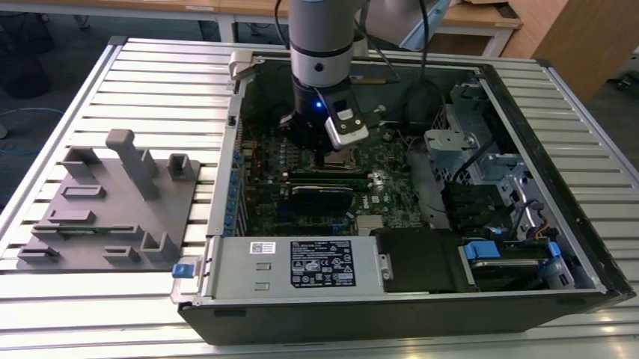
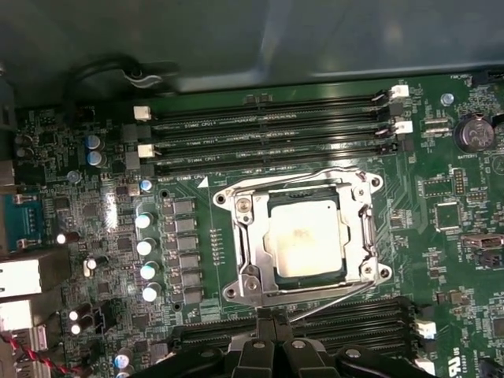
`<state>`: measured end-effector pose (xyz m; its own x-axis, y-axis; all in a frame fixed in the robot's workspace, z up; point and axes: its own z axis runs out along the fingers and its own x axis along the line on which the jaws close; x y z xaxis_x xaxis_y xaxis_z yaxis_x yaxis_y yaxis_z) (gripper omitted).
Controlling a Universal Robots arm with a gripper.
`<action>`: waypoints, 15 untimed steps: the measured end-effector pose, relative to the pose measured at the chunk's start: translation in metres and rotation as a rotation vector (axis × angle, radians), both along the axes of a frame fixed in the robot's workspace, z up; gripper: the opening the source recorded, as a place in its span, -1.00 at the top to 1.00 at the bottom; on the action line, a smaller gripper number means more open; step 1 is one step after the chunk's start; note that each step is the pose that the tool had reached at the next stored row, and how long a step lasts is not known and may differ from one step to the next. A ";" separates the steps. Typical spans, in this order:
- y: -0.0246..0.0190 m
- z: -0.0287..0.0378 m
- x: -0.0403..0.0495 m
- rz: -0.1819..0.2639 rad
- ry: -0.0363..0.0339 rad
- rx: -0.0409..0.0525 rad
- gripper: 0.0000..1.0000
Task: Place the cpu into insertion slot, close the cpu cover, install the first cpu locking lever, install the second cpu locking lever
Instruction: 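Install the second cpu locking lever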
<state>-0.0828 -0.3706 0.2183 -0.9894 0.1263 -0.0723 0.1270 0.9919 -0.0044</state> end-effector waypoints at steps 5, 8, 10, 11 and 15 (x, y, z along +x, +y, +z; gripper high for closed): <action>0.0000 -0.0021 -0.0027 0.000 -0.0001 0.0001 0.79; 0.0000 -0.0034 -0.0040 0.000 -0.0001 0.0001 0.79; 0.0000 -0.0047 -0.0044 0.000 -0.0001 0.0001 0.79; 0.0000 -0.0055 -0.0047 0.000 0.0000 0.0000 0.79; 0.0000 -0.0074 -0.0051 0.000 -0.0001 0.0001 0.79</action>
